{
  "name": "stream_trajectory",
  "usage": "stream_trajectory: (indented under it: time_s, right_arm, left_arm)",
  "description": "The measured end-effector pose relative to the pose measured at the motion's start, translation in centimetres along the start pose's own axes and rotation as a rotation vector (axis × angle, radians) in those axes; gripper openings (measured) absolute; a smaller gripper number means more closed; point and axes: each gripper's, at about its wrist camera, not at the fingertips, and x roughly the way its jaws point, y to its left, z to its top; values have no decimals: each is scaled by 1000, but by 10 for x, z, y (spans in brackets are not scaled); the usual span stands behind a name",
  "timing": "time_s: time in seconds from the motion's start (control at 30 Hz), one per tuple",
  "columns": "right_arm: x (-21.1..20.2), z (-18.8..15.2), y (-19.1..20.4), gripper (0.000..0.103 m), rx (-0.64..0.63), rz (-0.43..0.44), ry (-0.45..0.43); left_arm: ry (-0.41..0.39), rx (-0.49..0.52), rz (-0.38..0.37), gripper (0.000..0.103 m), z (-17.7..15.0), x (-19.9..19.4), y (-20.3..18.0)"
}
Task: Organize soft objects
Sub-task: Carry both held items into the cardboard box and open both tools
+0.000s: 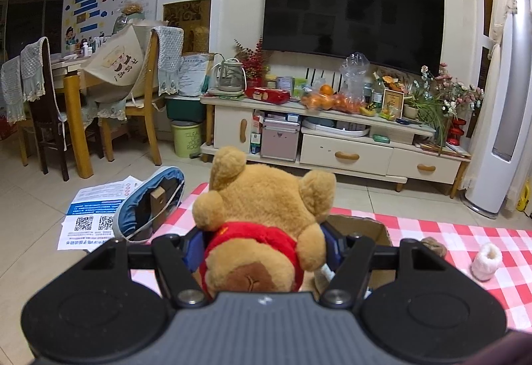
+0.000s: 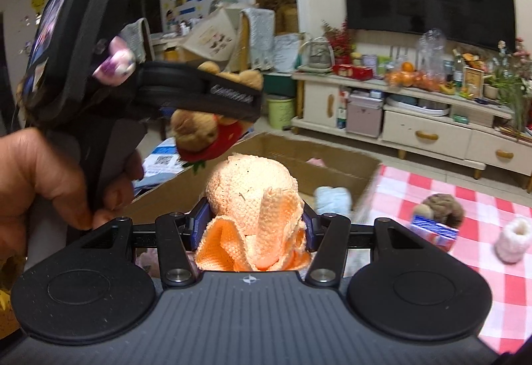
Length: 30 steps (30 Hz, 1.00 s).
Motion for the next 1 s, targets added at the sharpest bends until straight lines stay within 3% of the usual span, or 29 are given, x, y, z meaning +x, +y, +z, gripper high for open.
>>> stream_trajectory:
  time_s: [0.6,0.67,0.8,1.0]
  right_arm:
    - [23,-8,15,67,-32,64,66]
    - [26,-9,18,72,-35,78,77]
    - [35,-10,21,98,-49,82,103]
    - [20,-13,18,99,-16,78,81]
  left_arm:
    - [33,35,6,68,1,7,-2]
    - [39,37,7,69,0,7,-3]
    - [48,47,8,79,0,6,-7]
    - [23,67,14,90,0,1,-15]
